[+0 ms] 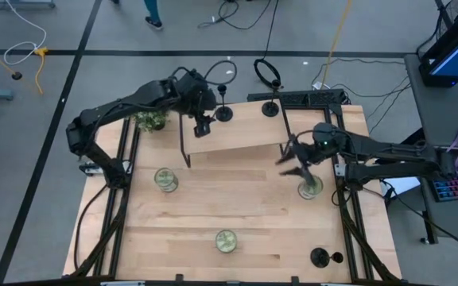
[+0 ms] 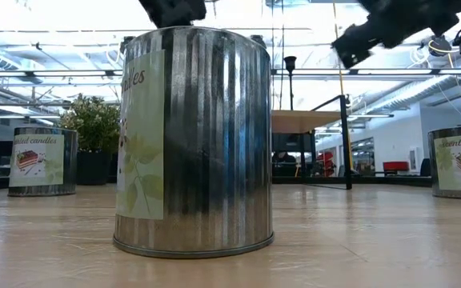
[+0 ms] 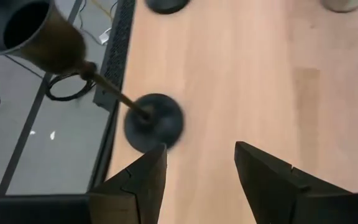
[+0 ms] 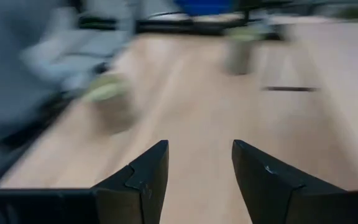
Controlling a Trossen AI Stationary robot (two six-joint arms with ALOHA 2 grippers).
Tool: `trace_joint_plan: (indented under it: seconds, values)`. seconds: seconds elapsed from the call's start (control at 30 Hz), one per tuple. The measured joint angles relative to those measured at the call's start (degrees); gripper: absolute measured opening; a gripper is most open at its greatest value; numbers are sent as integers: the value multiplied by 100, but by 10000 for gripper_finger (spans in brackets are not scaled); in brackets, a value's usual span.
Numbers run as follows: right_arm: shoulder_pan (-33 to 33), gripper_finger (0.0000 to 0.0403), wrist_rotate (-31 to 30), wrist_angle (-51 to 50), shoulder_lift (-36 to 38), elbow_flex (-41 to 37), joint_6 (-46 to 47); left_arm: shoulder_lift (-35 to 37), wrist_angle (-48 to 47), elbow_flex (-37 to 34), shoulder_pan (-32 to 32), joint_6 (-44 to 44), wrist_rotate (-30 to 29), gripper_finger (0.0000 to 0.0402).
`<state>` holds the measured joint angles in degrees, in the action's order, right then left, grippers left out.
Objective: Pick & Place candle stick holders
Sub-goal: Put the black candle holder on the shelf aligned with the black candle holders
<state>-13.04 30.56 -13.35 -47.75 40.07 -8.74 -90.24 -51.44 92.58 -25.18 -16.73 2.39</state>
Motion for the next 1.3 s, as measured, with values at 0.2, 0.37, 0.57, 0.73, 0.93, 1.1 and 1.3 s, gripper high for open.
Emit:
trace_joint_plan:
  seconds: [0.2,0.37,0.57,0.73,0.93,1.1,1.3]
  values:
    - [63,171,2985,-497,504,-443,-662,360,-241,2,383,440,9,198]
    - [565,171,4253,538,724,-1348,-705,446,-255,4,606,357,10,198]
    - [1600,171,3640,2776,674,-2332,542,444,-293,5,741,312,9,198]
    - [2633,171,3555,3828,662,-2973,472,441,-295,4,805,398,5,198]
    - [3600,171,2975,3996,659,-3509,-352,439,-287,6,808,376,5,198]
    - [4259,171,2265,4327,565,-3595,-519,438,-276,4,808,463,4,198]
    - [4990,171,1392,5118,-26,-3600,-392,437,-228,4,808,653,2,198]
